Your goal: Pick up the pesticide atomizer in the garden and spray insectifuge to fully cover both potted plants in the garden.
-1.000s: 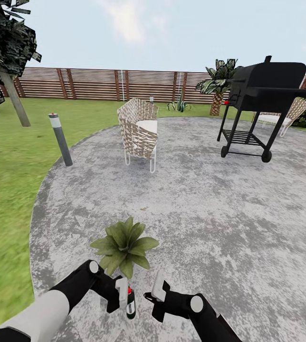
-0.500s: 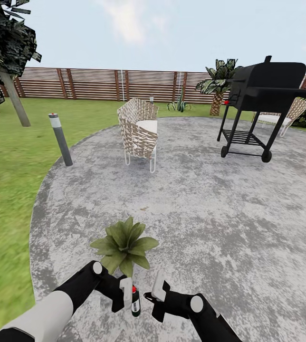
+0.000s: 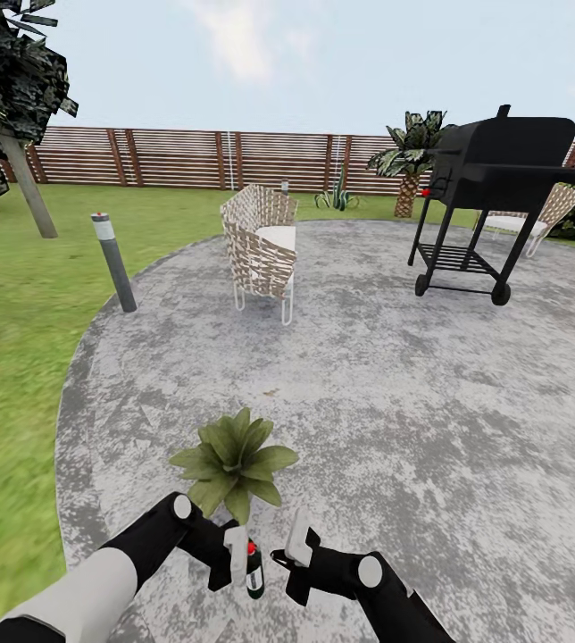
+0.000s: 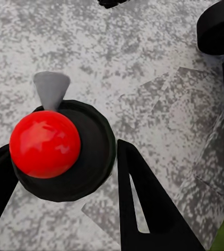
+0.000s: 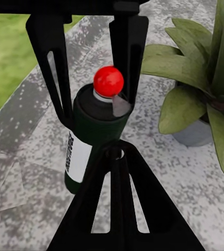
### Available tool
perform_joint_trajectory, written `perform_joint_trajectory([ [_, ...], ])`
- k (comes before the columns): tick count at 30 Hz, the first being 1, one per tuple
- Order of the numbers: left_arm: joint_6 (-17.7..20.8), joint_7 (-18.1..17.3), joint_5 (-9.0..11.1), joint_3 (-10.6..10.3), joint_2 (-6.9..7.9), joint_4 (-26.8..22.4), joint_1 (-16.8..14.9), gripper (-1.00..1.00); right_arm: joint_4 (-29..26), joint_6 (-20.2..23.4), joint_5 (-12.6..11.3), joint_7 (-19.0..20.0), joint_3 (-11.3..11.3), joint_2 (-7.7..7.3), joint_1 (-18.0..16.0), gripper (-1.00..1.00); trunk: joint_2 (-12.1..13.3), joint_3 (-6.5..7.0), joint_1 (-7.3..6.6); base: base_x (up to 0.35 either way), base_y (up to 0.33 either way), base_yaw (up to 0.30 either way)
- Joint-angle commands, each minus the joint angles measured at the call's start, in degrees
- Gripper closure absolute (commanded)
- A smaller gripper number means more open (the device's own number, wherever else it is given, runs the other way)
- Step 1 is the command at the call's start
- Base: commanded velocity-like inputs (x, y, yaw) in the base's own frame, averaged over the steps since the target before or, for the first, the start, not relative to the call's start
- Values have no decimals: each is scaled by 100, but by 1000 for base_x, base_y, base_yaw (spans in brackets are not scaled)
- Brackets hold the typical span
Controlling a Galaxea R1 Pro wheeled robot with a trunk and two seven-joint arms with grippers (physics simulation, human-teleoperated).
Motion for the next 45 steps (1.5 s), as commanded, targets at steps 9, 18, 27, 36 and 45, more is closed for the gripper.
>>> perform_joint_trajectory([
  [9, -84, 17, -20, -218, -6, -12, 131, 100, -8, -37, 60, 3, -8, 3, -2, 100, -2, -5, -1, 0, 0, 0],
  [18, -85, 24, 28, -230, -132, -77, 132, 100, -8, -36, 60, 3, -8, 0, -2, 100, -2, -5, -1, 0, 0, 0],
  [27, -85, 24, 33, -230, -237, -80, 133, 100, -8, -36, 60, 3, -8, 0, -2, 100, -2, -5, -1, 0, 0, 0],
  [36, -85, 24, 37, -219, -239, -81, 133, 100, -8, -37, 60, 3, -8, 0, -2, 100, -2, -5, -1, 0, 0, 0],
  [45, -96, 19, -32, -216, 191, 0, 133, 100, -8, -36, 60, -1, -8, 0, -2, 100, -2, -5, -1, 0, 0, 0],
])
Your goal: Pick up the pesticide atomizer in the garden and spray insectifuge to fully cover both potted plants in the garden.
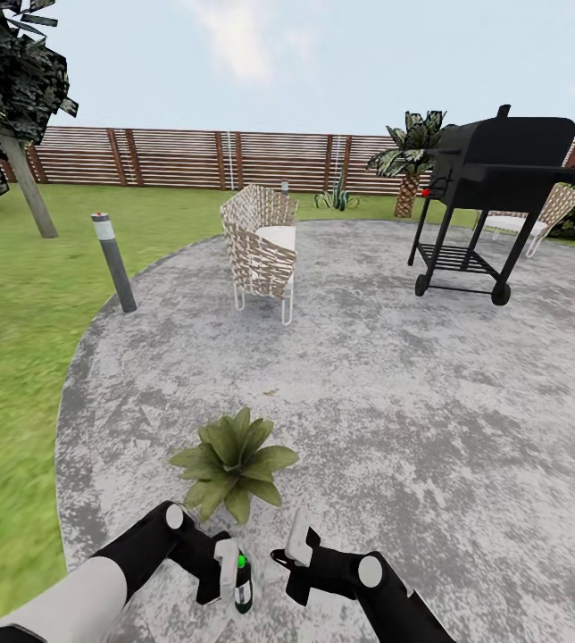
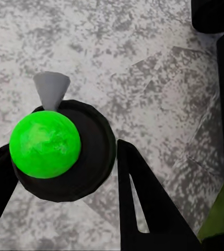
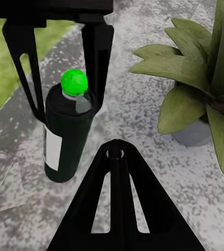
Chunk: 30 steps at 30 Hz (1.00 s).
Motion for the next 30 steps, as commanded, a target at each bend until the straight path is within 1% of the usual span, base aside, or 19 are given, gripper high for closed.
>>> perform_joint_trajectory([
  [1, -61, -5, -22, -6, 102, -6, 3, 100, -5, -36, 63, 1, -8, 2, -2, 100, -2, -5, -1, 0, 0, 0],
  [2, -62, -4, -23, -7, 168, -4, 5, 100, -5, -36, 65, 1, -8, 2, -2, 100, -2, -5, -1, 0, 0, 0],
  [5, -68, -1, 7, -8, 493, -1, 7, 100, -5, -36, 81, -1, -8, 2, -2, 100, -2, -5, -1, 0, 0, 0],
  [8, -205, 1, 32, 1, 741, 4, 7, 100, -5, -36, 86, -1, -16, -4, -2, 100, -2, -5, -1, 0, 0, 0],
  [9, -235, 2, 36, 9, 789, 3, 7, 100, -3, -33, 86, -6, -16, -5, -2, 100, -2, -5, -1, 0, 0, 0],
  [10, -241, 4, 45, 31, 851, 1, 6, 100, 5, -22, 89, -22, -17, -6, -2, -100, -2, -5, -1, 0, 0, 0],
  [12, -222, 13, 48, 150, 911, 0, 5, 100, 26, 49, 93, -42, -33, -14, -2, -100, -2, -5, -1, 0, 0, 0],
  [15, -186, 142, 44, 715, 950, 0, 0, 100, 151, 149, 95, -248, -46, -104, -2, -100, -2, -5, -1, 0, 0, 0],
  [16, -169, 221, 38, 1078, 955, -1, -1, 100, 285, 160, 90, -544, -42, -254, -2, -100, -2, -5, -1, 0, 0, 0],
  [18, -97, 286, 14, 1603, 959, -1, -1, 100, 658, 164, 65, -1116, -37, -504, -2, -100, -2, -5, -1, 0, 0, 0],
  [20, 82, 311, 1, 1854, 966, -1, -1, 100, 1099, 161, 51, -1541, -42, -614, -2, -100, -2, -5, -1, 0, 0, 0],
  [21, 218, 317, -1, 1898, 967, -1, -3, 100, 1272, 156, 48, -1677, -46, -648, -2, -100, -2, -5, -1, 0, 0, 0],
  [23, 756, 324, -4, 1952, 968, -1, -12, 100, 1667, 151, 41, -2053, -50, -738, -2, -100, -2, -5, -1, 0, 0, 0],
  [24, 1158, 321, -5, 1965, 969, -5, -18, 100, 1899, 149, 28, -2351, -53, -792, -2, -100, -2, -5, -1, 0, 0, 0],
  [25, 1418, 320, -5, 1969, 969, -16, -25, 100, 2066, 149, 6, -2572, -69, -820, -2, -100, -2, -5, -1, 0, 0, 0],
  [26, 1762, 320, 0, 1974, 969, -52, -32, 100, 2364, 149, -65, -2929, -148, -843, -2, -100, -2, -5, -1, 0, 0, 0],
  [27, 1958, 319, 4, 1975, 967, -68, -42, 100, 2594, 148, -141, -3181, -237, -852, -2, -100, -2, -5, -1, 0, 0, 0],
  [29, 2431, 319, 16, 1977, 961, -90, -74, 100, 3268, 148, -404, -3901, -584, -864, -2, -100, -2, -5, -1, 0, 0, 0],
  [30, 2580, 319, 18, 1978, 958, -92, -83, 100, 3440, 148, -494, -4091, -705, -865, -2, -100, -2, -5, -1, 0, 0, 0],
])
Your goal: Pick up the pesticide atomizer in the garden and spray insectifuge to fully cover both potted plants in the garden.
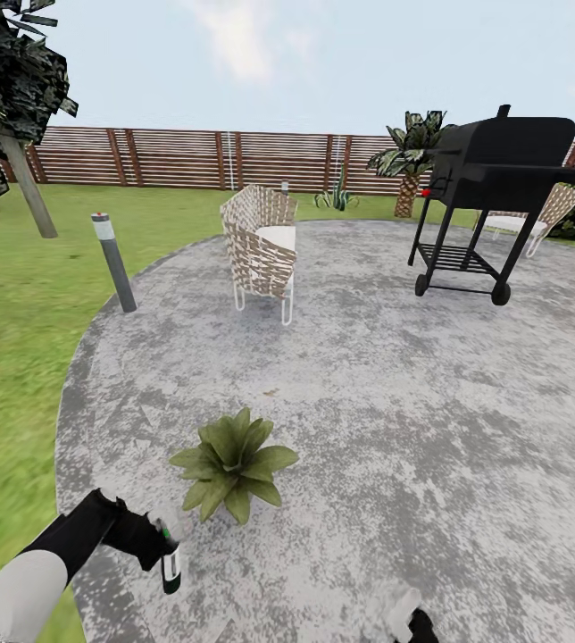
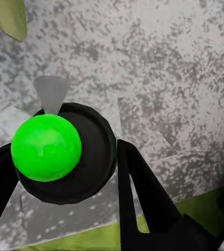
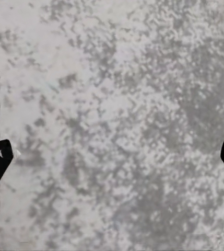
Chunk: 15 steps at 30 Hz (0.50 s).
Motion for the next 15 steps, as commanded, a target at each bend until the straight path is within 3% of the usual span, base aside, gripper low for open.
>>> perform_joint_trajectory([
  [1, 323, -32, 3, 3, -3, -14, -13, 100, 188, -9, -165, -246, -166, -9, -4, -100, -2, -5, -1, 0, 0, 0],
  [2, 499, -38, 7, 3, -6, -14, -21, 100, 256, -3, -270, -361, -312, -11, -4, -100, -2, -5, -1, 0, 0, 0],
  [4, 1114, -42, 12, 3, -34, -22, -31, 100, 352, 23, -739, -542, -927, -36, -3, -100, -2, -5, -1, 0, 0, 0],
  [6, 1660, -45, 9, -9, -41, -27, -34, 100, 372, 28, -956, -585, -1196, -44, -4, -100, -2, -5, -1, 0, 0, 0],
  [9, 2330, -57, 9, -16, -27, -33, -60, 100, 343, 19, -1030, -594, -1292, -67, -4, -100, -2, -5, -1, 0, 0, 0],
  [15, 2602, -66, -39, -34, -77, -151, -116, 100, 342, -47, -1043, -595, -1292, -91, -4, -100, -2, -5, -1, 27, 16, 0],
])
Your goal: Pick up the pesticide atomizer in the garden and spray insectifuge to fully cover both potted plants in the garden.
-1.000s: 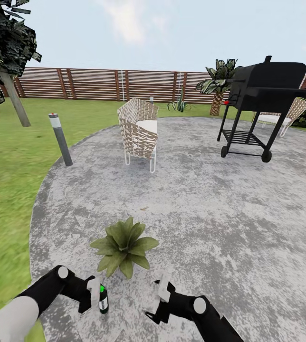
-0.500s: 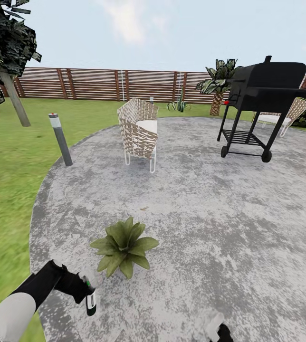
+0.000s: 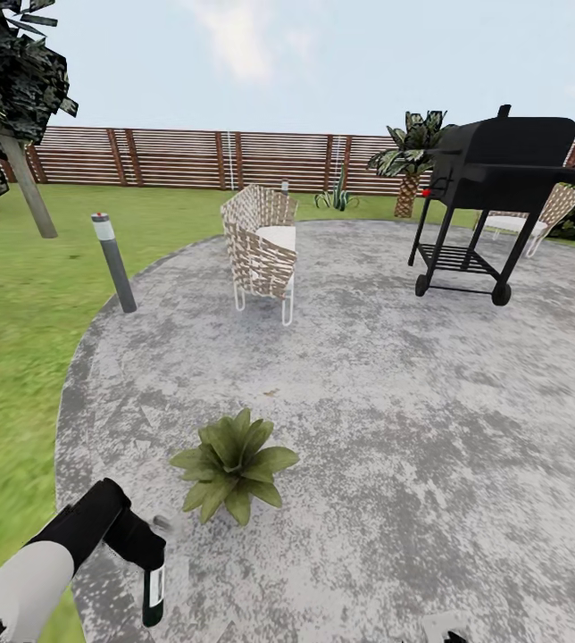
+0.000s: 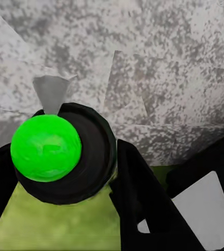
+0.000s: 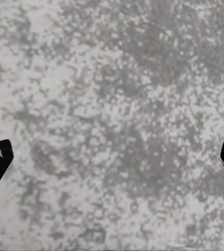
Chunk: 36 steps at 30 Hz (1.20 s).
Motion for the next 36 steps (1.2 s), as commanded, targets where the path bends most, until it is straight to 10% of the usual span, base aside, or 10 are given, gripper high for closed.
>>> perform_joint_trajectory([
  [1, 81, -36, -31, -13, 12, -97, -4, 100, 10, -27, 45, -14, -47, -47, -4, -100, -2, -5, 0, 211, 137, 0],
  [8, 682, -41, -49, -36, 84, -424, -8, 100, 30, -31, -1002, -28, -51, -311, -2, -100, -2, -5, 0, 292, 132, 0],
  [16, 712, -76, -110, -45, 112, -444, -41, 100, 37, -23, -1136, -768, -51, -307, -3, -100, -2, -5, 0, 190, -49, 0],
  [24, 704, -1648, -1913, -30, 256, -474, -208, 100, 52, -21, -1135, -862, -41, -279, -2, -100, -2, -5, 0, 15, 3, -137],
  [36, 706, -1666, -2035, -37, 184, -482, -151, 100, 60, -22, -1129, -850, -41, -310, 16, -100, -2, -5, 0, 154, 258, -3],
])
